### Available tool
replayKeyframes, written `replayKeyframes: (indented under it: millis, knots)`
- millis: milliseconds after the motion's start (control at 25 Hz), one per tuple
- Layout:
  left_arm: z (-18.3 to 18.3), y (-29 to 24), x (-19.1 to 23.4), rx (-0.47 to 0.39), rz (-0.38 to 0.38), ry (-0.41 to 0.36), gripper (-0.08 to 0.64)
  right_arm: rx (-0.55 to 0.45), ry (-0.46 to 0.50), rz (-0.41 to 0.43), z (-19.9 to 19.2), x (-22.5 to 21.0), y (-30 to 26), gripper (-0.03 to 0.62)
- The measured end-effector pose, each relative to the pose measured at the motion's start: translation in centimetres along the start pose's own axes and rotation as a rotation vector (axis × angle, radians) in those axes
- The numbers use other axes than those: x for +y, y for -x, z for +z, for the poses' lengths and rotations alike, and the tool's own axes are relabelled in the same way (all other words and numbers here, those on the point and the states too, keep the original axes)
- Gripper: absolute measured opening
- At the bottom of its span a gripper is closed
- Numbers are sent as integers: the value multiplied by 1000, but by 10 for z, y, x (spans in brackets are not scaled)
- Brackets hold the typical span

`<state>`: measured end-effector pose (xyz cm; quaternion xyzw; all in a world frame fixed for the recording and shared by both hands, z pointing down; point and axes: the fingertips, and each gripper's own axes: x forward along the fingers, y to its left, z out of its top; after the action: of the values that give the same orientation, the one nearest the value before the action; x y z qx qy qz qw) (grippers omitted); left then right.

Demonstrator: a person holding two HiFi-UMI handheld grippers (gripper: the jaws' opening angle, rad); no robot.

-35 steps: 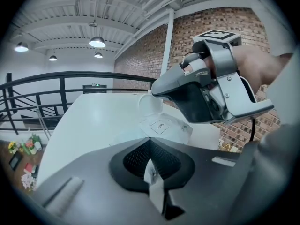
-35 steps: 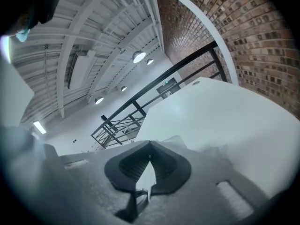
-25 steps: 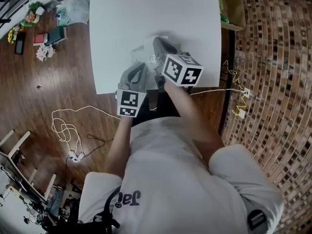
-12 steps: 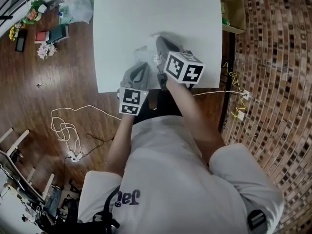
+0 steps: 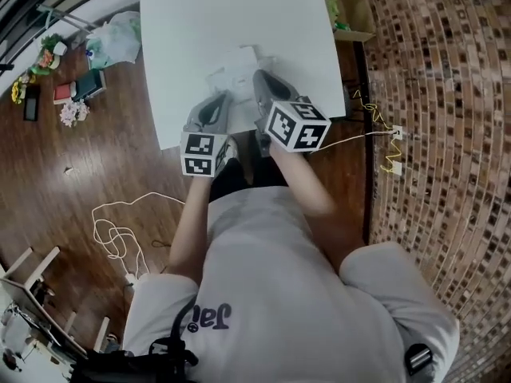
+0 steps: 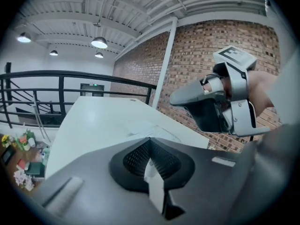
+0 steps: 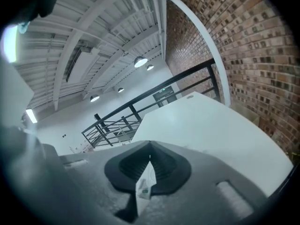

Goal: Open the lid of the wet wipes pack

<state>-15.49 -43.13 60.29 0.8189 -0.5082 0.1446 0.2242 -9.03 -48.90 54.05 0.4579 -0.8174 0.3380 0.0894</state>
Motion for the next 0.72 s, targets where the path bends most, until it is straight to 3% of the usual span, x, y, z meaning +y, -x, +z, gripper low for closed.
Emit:
replayKeyframes:
  millis: [320,520,720]
  knots:
    - [42,43,-45,-114,-1,-56,15,-148,268,-28,-5,16,97,-9]
    - [55,77,-82,-204,74,-67,15,-237,340,-5,1,15,143,-9]
    - [51,112,-141,-237,149,-63,15,-271,405,65,-11,15,203,-9]
